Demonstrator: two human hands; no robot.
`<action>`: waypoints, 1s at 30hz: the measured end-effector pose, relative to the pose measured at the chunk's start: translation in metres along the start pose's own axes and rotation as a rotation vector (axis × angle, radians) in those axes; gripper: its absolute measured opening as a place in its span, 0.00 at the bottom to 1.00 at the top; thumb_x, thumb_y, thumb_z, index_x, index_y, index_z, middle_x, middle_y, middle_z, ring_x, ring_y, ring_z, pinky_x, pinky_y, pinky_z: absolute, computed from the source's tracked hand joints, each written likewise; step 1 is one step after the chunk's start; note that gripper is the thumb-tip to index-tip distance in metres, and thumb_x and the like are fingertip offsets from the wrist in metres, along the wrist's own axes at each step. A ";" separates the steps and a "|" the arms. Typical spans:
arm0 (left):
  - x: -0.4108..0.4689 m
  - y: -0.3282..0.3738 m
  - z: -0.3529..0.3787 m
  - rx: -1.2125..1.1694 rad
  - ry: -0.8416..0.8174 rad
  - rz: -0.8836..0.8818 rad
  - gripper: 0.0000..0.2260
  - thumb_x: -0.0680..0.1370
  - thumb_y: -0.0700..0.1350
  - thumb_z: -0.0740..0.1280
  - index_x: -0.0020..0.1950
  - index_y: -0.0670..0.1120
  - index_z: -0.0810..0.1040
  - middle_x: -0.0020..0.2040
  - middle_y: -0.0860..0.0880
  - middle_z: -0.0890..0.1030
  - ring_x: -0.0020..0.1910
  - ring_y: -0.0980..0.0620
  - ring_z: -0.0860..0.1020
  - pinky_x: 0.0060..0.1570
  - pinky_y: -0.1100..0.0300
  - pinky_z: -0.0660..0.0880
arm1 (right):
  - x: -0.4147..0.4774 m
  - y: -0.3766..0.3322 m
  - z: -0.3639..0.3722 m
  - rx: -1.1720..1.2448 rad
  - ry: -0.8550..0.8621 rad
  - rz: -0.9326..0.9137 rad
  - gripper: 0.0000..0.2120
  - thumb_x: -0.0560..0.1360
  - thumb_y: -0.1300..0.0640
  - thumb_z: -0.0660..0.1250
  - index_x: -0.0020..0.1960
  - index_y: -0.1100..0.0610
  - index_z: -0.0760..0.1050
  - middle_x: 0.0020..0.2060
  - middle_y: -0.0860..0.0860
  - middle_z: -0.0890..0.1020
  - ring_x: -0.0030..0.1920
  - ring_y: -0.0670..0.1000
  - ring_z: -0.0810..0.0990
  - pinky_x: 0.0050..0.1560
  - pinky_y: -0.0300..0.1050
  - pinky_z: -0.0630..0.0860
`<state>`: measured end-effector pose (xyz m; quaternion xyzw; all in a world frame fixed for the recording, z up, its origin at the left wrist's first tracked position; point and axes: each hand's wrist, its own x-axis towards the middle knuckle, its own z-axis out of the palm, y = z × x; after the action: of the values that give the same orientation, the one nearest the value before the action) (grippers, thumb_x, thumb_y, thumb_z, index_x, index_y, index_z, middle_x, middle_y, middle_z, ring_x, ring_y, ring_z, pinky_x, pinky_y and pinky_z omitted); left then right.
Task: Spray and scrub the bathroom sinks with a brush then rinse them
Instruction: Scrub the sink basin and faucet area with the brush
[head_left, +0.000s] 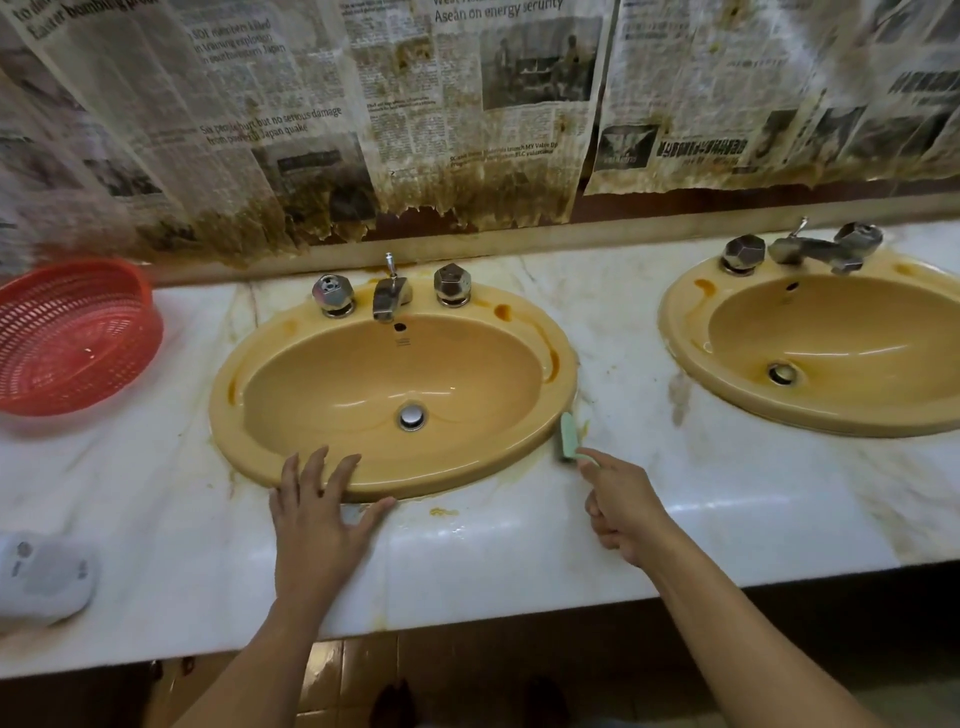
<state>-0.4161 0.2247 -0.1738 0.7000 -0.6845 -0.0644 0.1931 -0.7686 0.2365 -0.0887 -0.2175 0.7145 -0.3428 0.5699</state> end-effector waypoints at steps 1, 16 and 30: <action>0.000 0.001 -0.001 -0.003 0.007 0.001 0.33 0.74 0.74 0.61 0.72 0.57 0.74 0.78 0.49 0.65 0.82 0.44 0.53 0.76 0.35 0.57 | 0.009 -0.009 -0.003 0.016 0.017 0.001 0.15 0.85 0.53 0.57 0.66 0.43 0.77 0.27 0.51 0.65 0.24 0.48 0.60 0.27 0.39 0.56; 0.005 0.002 -0.002 0.033 -0.029 -0.030 0.32 0.74 0.74 0.62 0.72 0.57 0.74 0.78 0.51 0.65 0.82 0.46 0.51 0.77 0.37 0.55 | 0.096 -0.097 -0.015 -0.173 0.057 -0.076 0.11 0.82 0.55 0.59 0.47 0.48 0.79 0.27 0.51 0.65 0.23 0.49 0.60 0.25 0.37 0.58; 0.002 0.003 -0.002 0.030 0.005 -0.014 0.32 0.74 0.74 0.61 0.71 0.56 0.74 0.77 0.50 0.66 0.81 0.45 0.53 0.76 0.37 0.56 | 0.047 -0.030 0.007 -0.032 0.214 -0.087 0.16 0.82 0.50 0.60 0.67 0.44 0.78 0.37 0.53 0.76 0.27 0.52 0.70 0.23 0.37 0.65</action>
<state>-0.4185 0.2226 -0.1708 0.7077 -0.6800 -0.0538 0.1840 -0.7758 0.1822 -0.0988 -0.2193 0.7664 -0.3770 0.4717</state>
